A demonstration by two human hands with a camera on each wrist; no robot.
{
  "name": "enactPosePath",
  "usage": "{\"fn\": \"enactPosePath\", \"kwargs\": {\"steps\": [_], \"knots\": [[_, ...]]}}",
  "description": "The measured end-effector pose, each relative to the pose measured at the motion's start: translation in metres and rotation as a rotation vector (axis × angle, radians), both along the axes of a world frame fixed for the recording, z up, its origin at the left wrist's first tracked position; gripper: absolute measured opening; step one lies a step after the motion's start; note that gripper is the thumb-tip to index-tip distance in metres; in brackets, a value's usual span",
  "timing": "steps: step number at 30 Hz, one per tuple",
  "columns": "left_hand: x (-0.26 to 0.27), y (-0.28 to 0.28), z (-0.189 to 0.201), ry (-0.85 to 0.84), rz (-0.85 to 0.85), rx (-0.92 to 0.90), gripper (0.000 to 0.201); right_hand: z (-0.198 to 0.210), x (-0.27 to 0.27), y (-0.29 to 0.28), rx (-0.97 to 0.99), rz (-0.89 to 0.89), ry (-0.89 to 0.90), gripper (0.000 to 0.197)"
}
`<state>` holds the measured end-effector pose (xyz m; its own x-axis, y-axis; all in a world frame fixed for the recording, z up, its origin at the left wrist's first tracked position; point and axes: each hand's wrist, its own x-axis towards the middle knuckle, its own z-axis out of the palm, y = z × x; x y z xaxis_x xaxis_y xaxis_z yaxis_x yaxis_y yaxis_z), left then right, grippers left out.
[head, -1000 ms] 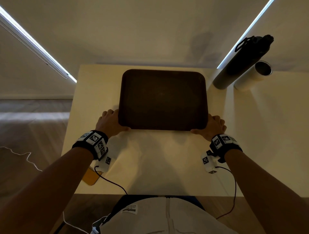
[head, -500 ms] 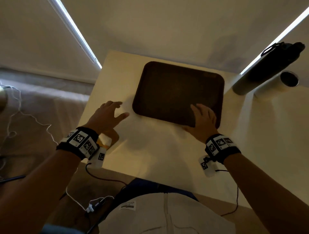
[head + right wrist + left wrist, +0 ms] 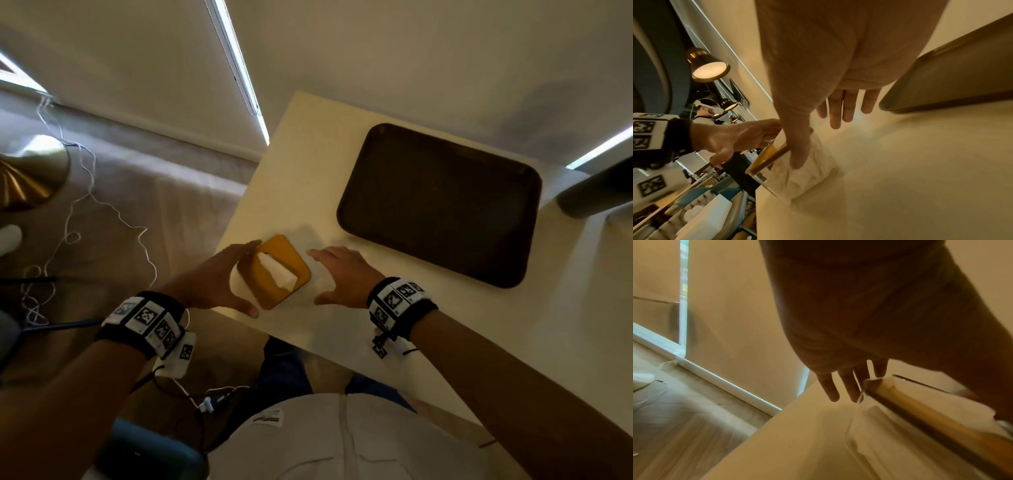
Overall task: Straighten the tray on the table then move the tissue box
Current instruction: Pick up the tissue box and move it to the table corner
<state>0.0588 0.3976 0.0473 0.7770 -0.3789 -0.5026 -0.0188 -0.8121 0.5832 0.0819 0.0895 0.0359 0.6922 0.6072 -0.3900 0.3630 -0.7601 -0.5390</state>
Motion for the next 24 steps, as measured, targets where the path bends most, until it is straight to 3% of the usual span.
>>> {"fn": "enactPosePath", "kwargs": {"steps": [2,6,14,24], "knots": [[0.014,0.004,-0.012,0.022,-0.065,0.01,0.137,-0.007,0.003,0.018,0.024,-0.037,0.079,0.099],[0.044,0.017,-0.03,0.057,-0.206,-0.054,0.126,-0.014,0.005,0.044,0.091,-0.188,0.209,0.106],[0.085,0.032,-0.039,-0.032,-0.36,-0.219,0.115,-0.004,0.018,0.057,0.171,-0.338,0.218,0.103],[0.229,0.007,-0.022,-0.124,-0.312,-0.25,0.11,0.019,0.139,0.04,0.229,-0.532,0.127,0.094]]}}
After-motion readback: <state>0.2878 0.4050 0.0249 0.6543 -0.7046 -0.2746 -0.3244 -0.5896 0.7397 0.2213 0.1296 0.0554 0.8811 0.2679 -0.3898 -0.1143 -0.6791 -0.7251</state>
